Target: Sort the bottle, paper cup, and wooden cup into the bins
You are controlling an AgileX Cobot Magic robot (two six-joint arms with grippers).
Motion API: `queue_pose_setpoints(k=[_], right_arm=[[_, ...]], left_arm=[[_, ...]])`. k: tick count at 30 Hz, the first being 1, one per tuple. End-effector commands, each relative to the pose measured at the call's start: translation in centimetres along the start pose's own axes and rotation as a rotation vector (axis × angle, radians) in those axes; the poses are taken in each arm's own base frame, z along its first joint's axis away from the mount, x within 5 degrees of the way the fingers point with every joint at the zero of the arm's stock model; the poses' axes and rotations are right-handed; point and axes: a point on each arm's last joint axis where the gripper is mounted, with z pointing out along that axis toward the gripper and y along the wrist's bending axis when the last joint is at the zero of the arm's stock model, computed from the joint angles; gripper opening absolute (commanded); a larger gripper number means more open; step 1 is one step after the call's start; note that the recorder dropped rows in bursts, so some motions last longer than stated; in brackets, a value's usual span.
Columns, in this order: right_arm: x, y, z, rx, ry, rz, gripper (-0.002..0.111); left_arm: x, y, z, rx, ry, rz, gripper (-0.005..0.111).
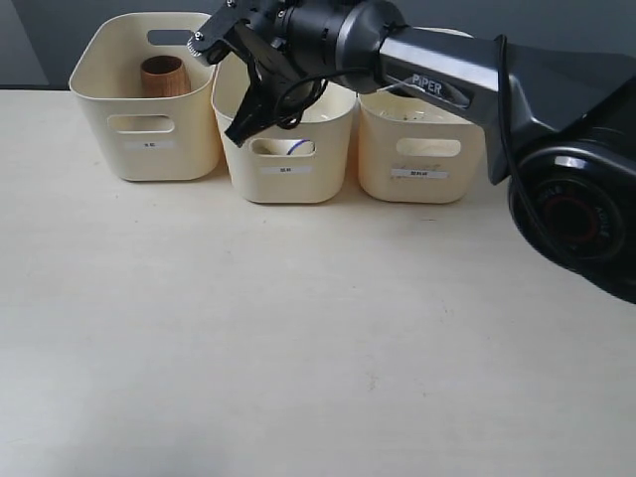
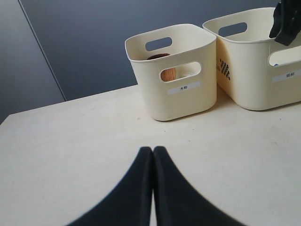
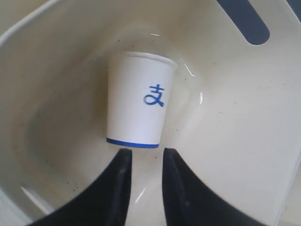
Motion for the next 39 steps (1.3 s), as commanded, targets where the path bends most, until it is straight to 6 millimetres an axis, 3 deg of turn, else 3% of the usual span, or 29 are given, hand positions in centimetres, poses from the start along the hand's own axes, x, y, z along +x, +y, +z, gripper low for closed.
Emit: queue_pose_setpoints(k=[1, 6, 11, 20, 26, 33, 39], right_arm=[[-0.5, -0.7, -0.8, 0.017, -0.042, 0.008, 0.024], [-1.5, -0.7, -2.8, 0.029, -0.101, 0.001, 0.022], [-2.9, 0.1, -6.0, 0.046, -0.169, -0.039, 0.000], [-5.0, 3.4, -11.7, 0.078, -0.294, -0.157, -0.001], [-6.0, 6.4, -16.6, 0.104, -0.388, -0.252, -0.001], [-6.1, 8.8, -20.4, 0.121, -0.443, -0.317, -0.001], [-5.0, 9.2, -22.7, 0.194, -0.467, -0.363, -0.001]], left_arm=[[-0.1, 0.0, 0.0, 0.006, -0.013, -0.001, 0.000], [0.0, 0.0, 0.0, 0.006, -0.010, -0.001, 0.000], [0.0, 0.0, 0.0, 0.006, -0.010, -0.001, 0.000], [0.0, 0.0, 0.0, 0.006, -0.010, -0.001, 0.000], [0.0, 0.0, 0.0, 0.006, -0.010, -0.001, 0.000], [0.0, 0.0, 0.0, 0.006, -0.010, -0.001, 0.000], [0.0, 0.0, 0.0, 0.006, -0.010, -0.001, 0.000]])
